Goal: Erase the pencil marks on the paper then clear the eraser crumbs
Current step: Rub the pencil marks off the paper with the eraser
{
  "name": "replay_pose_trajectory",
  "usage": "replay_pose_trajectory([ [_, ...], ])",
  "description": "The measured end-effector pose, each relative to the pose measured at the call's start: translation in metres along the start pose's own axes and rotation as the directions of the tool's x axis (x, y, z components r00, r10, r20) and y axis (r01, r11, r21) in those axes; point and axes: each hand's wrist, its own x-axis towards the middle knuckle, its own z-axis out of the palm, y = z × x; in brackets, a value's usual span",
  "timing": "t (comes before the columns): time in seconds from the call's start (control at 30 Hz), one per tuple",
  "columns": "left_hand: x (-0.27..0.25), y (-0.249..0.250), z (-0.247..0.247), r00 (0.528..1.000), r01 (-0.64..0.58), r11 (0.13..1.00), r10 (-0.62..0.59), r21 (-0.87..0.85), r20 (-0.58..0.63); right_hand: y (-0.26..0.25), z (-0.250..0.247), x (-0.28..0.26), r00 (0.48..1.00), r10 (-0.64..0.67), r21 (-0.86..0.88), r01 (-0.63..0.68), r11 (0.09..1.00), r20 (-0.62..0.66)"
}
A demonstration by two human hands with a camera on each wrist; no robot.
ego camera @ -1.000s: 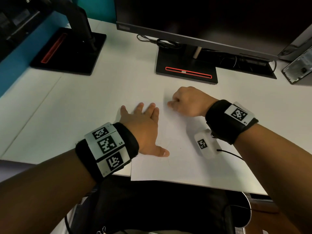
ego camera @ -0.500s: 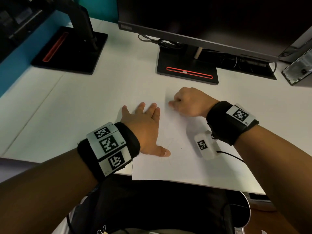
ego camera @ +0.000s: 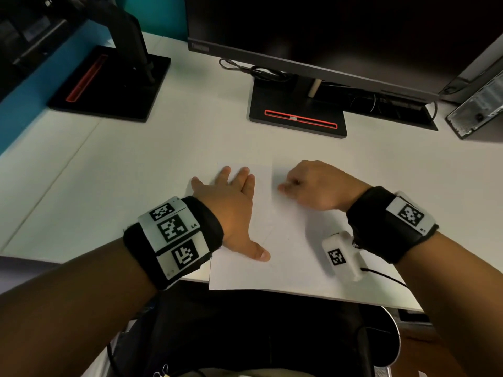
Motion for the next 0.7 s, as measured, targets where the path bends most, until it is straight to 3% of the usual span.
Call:
replay_pose_trajectory([
  [0.07,0.0,-0.004,-0.001,1.0,-0.012,1.0,0.012,0.011,0.008,0.016,-0.001,-0.012,0.986,0.143,0.149,-0.129,0.98,-0.087],
  [0.1,0.0,-0.006,-0.002,1.0,-0.018,1.0,0.018,0.02,0.011,0.02,0.0,-0.021,0.972,0.209,0.331,-0.163,0.929,-0.108],
  [0.13,0.0,-0.007,-0.003,1.0,-0.021,0.999,0.021,0.028,0.011,0.02,0.002,-0.033,0.96,0.263,0.554,-0.166,0.816,-0.1],
  [0.2,-0.001,-0.008,-0.004,1.0,-0.023,0.999,0.023,0.038,0.003,0.007,0.01,-0.062,0.959,0.283,0.902,-0.125,0.413,0.003],
  [0.27,0.0,-0.006,-0.004,1.0,-0.019,0.998,0.02,0.052,-0.014,-0.013,0.025,-0.089,0.974,0.161,0.988,-0.154,-0.027,0.157],
  [0.3,0.001,-0.004,-0.004,1.0,-0.017,0.998,0.018,0.061,-0.025,-0.021,0.036,-0.098,0.974,0.066,0.966,-0.203,-0.161,0.216],
  [0.37,0.003,-0.001,-0.004,0.999,-0.016,0.997,0.018,0.073,-0.04,-0.032,0.058,-0.109,0.955,-0.089,0.916,-0.295,-0.273,0.282],
  [0.43,0.003,-0.002,-0.003,0.999,-0.018,0.998,0.02,0.067,-0.036,-0.026,0.069,-0.11,0.949,-0.109,0.884,-0.315,-0.345,0.296],
  [0.5,0.002,-0.004,-0.003,0.999,-0.028,0.998,0.03,0.053,-0.02,-0.003,0.071,-0.106,0.965,0.055,0.847,-0.198,-0.493,0.258],
  [0.57,0.0,-0.007,-0.002,0.999,-0.045,0.998,0.045,0.035,-0.008,0.028,0.064,-0.104,0.936,0.301,0.776,0.051,-0.628,0.182],
  [0.63,-0.003,-0.008,-0.001,0.998,-0.057,0.998,0.057,0.029,-0.006,0.051,0.054,-0.11,0.865,0.493,0.729,0.277,-0.626,0.095],
  [0.7,-0.003,-0.008,-0.001,0.998,-0.057,0.998,0.057,0.029,-0.014,0.053,0.046,-0.12,0.859,0.51,0.687,0.346,-0.639,0.042],
])
